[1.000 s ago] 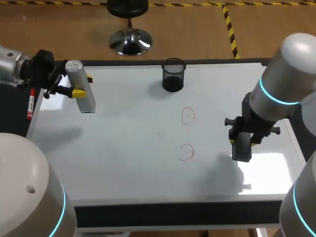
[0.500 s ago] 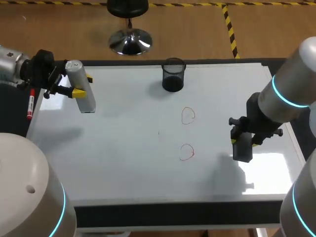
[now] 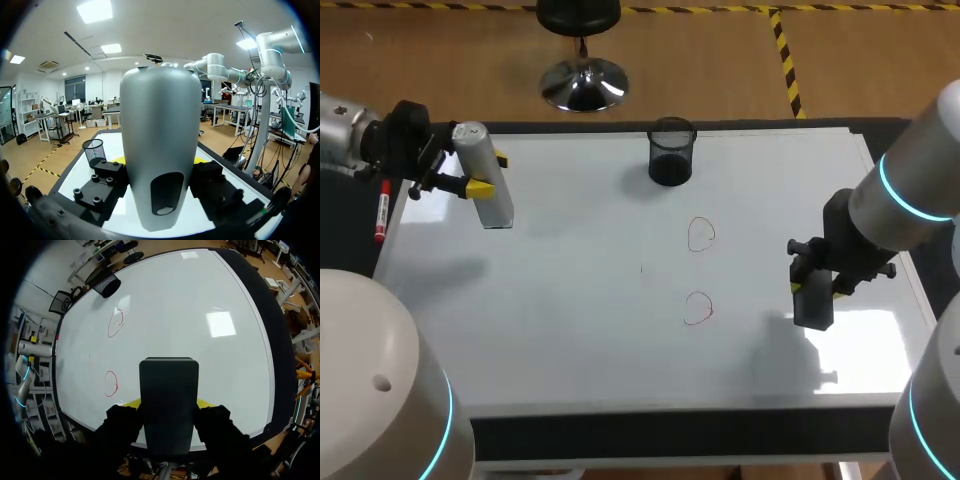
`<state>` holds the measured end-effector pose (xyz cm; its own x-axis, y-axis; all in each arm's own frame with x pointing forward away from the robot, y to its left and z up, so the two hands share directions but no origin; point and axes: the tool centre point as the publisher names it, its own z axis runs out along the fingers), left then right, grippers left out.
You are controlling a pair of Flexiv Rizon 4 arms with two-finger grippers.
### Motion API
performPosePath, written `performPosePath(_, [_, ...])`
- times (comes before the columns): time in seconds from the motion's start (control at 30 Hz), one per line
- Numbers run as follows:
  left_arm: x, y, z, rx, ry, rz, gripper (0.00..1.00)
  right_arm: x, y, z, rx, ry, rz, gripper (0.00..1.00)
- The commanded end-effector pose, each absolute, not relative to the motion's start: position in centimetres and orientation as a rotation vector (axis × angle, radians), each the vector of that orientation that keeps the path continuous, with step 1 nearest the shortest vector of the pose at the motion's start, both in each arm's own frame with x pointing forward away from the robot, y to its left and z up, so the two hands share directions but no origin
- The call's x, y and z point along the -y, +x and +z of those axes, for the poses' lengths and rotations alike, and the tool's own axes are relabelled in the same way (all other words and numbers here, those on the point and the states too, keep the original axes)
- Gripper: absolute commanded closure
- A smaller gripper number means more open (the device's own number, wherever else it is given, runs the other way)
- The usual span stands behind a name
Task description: Pick up the inspection probe, press it on each red-marked spot on the whiteboard one by one, put down the probe, pick up the eraser, and wipe off all the red marks.
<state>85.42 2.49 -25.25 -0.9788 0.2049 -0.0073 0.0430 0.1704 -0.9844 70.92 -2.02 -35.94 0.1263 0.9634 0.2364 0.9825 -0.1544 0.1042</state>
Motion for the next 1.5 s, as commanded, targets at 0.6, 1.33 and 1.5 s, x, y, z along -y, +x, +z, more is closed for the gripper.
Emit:
performPosePath(0.6, [-3.5,81.5,-26.5,2.328,-0.195,1.885,1.00,2.1,70.9,-35.9,1.991,-2.295,-0.386,1.00])
performPosePath(1.33, [-1.6,74.6,-27.9,2.314,-0.231,1.875,1.00,2.1,70.9,-35.9,1.991,-2.295,-0.386,1.00])
performPosePath(1.5, [-0.1,73.2,-28.3,2.319,-0.246,1.875,1.00,2.1,70.9,-35.9,1.991,-2.295,-0.386,1.00])
